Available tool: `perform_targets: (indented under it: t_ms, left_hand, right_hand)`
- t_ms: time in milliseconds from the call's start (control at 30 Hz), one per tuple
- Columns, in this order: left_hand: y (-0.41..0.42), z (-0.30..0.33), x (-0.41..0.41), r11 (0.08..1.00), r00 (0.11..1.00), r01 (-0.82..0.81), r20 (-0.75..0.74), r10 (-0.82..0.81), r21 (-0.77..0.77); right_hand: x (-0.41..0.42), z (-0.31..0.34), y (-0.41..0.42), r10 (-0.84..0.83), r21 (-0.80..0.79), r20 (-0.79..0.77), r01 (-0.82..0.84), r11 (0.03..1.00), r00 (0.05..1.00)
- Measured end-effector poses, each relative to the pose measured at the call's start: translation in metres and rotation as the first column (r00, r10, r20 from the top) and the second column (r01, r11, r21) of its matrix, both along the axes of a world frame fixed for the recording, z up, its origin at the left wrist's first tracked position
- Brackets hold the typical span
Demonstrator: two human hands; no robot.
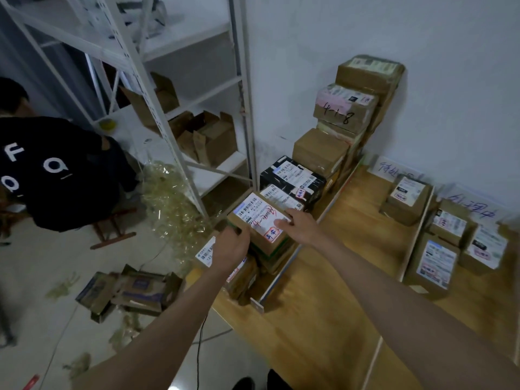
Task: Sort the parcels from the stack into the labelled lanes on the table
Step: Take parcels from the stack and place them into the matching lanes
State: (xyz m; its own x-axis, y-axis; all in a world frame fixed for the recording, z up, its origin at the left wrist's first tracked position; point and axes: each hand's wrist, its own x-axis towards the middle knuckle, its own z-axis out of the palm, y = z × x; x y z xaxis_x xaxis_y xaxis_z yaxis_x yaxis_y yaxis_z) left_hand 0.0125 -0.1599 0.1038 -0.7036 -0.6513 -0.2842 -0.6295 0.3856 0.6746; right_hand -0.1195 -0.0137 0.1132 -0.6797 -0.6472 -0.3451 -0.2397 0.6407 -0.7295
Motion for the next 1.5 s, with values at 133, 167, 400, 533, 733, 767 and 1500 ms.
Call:
perform_targets:
  t_ms: [133,167,400,533,733,767,1500]
  left_hand:
    - [-0.004,0.012,-0.001,0.993,0.995,0.093,-0.033,-0.095,-0.07]
    - [-0.007,0.018,-0.002,0.989,0.992,0.115,-0.036,-0.119,-0.093]
    - [-0.032,0.062,-0.021,0.901,0.935,0.309,-0.076,-0.347,-0.306]
    - [-0.034,0.082,-0.037,0.76,0.851,0.452,-0.029,-0.524,-0.467]
    - [-0.011,0.083,-0.052,0.487,0.711,0.617,0.172,-0.682,-0.618]
    - [-0.005,0.08,-0.052,0.458,0.689,0.639,0.194,-0.699,-0.619]
    - [0.183,0.034,-0.008,0.083,0.301,0.807,0.285,-0.91,-0.584]
  right_hand:
    - [0.01,0.009,0.0,-0.045,-0.014,-0.002,0.045,0.999,0.999]
    - [0.012,0.013,0.0,-0.07,-0.007,0.022,0.071,0.997,0.997]
    - [0.026,0.052,0.005,-0.298,-0.038,0.203,0.312,0.949,0.933]
    - [0.033,0.068,0.028,-0.481,-0.109,0.215,0.51,0.853,0.85]
    - [0.057,0.079,0.082,-0.684,-0.14,0.144,0.699,0.701,0.715]
    - [0.063,0.078,0.092,-0.704,-0.137,0.133,0.716,0.684,0.698]
    - [0.23,0.05,0.278,-0.969,-0.023,0.062,0.971,0.238,0.239]
